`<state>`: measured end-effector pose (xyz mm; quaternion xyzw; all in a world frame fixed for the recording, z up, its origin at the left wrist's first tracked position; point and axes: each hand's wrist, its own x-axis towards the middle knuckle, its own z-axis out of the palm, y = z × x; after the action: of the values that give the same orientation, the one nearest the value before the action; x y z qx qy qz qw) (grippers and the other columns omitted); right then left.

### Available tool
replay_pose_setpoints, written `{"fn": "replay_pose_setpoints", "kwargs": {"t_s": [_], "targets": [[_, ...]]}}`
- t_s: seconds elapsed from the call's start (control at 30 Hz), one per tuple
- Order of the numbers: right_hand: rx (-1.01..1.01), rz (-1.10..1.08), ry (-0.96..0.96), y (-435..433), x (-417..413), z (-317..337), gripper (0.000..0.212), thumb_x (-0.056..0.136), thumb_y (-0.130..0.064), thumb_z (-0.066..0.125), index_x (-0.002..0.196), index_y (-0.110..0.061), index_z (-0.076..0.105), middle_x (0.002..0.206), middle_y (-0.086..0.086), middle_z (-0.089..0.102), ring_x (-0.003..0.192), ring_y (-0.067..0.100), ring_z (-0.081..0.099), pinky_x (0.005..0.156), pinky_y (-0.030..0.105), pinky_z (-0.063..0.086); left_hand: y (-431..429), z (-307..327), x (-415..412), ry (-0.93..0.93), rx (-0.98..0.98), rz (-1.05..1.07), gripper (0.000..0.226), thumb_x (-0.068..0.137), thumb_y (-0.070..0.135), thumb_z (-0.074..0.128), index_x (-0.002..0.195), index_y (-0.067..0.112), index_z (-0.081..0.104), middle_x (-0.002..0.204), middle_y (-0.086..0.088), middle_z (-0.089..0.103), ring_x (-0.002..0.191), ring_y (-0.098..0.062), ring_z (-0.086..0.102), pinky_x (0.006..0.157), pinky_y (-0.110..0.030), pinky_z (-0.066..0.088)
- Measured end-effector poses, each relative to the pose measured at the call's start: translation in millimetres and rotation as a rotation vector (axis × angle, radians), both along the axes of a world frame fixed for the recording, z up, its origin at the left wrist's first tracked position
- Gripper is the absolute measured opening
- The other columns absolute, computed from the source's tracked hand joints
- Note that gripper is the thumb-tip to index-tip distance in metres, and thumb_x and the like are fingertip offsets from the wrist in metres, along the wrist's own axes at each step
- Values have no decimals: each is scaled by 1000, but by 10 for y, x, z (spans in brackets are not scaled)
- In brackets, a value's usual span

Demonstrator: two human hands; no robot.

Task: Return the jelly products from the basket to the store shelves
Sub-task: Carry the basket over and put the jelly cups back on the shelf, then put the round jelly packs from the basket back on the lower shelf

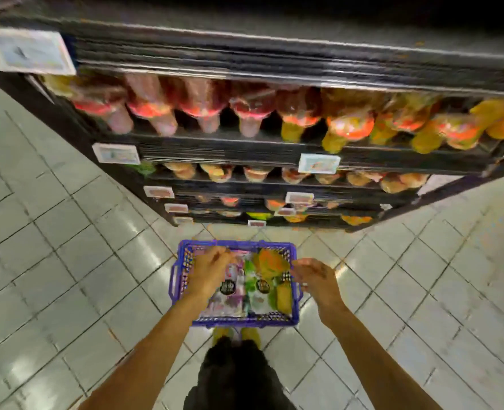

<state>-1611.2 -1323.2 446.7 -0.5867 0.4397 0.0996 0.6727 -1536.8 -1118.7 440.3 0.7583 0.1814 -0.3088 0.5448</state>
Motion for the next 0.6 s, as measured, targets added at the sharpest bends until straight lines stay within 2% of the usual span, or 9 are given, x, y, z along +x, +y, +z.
{"fn": "replay_pose_setpoints", "kwargs": {"t_s": [0.07,0.17,0.3,0.4,0.47,0.53,0.6], "targets": [[57,-50,82,-16,-92,-503,33,99,6,39,79,-5,62,56,-1,65,47,11,58,49,18,40,-46,-502,-73,79,11,1,22,97,9,54,77,15,60,80,-8,60,75,-19,55,68,-29,42],[18,-52,201,-27,-219,-1248,29,98,4,44,79,-6,64,65,4,63,58,20,55,56,24,42,-116,-1241,-180,172,12,-32,14,97,14,56,84,15,62,77,-5,62,67,-16,56,58,-23,43],[-1,-21,295,-47,-303,-2040,21,96,0,52,83,-11,64,71,3,66,55,12,63,49,21,49,-268,-2079,-294,264,10,32,14,98,13,56,85,14,62,77,4,63,64,-10,57,48,-13,45],[36,-61,338,-101,-327,-2487,32,99,0,41,78,-11,63,69,9,61,57,21,53,51,22,39,-442,-2542,-351,304,18,80,21,97,7,56,77,11,59,68,-1,60,54,-11,52,38,-12,41],[25,-18,360,-162,-330,-2685,31,98,2,41,81,-9,65,67,8,60,56,19,51,50,22,38,-572,-2781,-408,323,43,79,22,96,6,57,74,8,57,62,-3,58,48,-12,48,35,-15,37],[26,25,382,-265,-317,-2836,27,98,1,42,87,-6,66,67,7,61,55,17,52,46,21,40,-716,-2963,-460,353,46,114,22,95,6,58,74,7,56,64,-6,57,48,-13,47,35,-15,36],[22,69,394,-418,-279,-2978,26,98,1,43,90,-4,67,68,8,62,56,18,53,49,23,40,-871,-3070,-507,390,53,132,15,96,10,57,82,6,58,68,-6,58,51,-14,49,41,-18,37]]}}
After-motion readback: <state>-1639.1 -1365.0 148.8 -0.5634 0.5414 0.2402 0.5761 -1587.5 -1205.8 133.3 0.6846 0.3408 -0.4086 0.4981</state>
